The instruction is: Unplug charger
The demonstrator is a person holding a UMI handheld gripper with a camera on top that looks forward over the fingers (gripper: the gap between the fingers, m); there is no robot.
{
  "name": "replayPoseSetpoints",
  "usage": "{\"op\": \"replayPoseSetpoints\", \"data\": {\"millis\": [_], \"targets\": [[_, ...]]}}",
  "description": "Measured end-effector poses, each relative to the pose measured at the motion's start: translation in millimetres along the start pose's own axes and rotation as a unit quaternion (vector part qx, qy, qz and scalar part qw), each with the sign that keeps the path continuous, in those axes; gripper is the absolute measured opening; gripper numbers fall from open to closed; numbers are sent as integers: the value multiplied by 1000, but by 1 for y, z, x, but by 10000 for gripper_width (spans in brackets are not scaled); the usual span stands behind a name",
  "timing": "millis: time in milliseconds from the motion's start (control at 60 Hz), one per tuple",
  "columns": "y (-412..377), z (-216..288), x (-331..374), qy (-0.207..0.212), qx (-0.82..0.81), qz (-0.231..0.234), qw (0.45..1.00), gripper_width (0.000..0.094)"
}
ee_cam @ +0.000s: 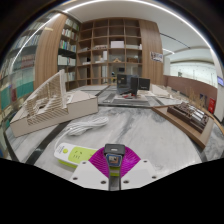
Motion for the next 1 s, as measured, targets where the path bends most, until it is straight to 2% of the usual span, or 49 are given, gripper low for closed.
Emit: {"op": "replayPoseSetpoints", "data": {"millis": [83,167,233,350,450,600,767,917,1000], "targets": [[1,3,5,4,-7,10,1000,96],[11,60,51,106,-4,-10,994,94],[19,101,90,153,11,-9,988,94],[35,114,122,167,13,-20,986,93],[55,98,113,124,-4,-25,992,92],[68,39,68,0,-34,-4,999,94],[78,-11,40,-95,-1,-17,995,96],[89,-26,24,-123,-28,-37,991,156],[88,-28,19,-119,-38,-36,992,259]]}}
Point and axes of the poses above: the point between the fingertips, and its own axes, seen from behind it with the camera up: y to the right, z up, x backward, against the way the camera looks, the point moved 8 cm from there along x, backward, against the way the camera looks, and after that the axes turned 10 degrees about -y, right-handed, at the moved point
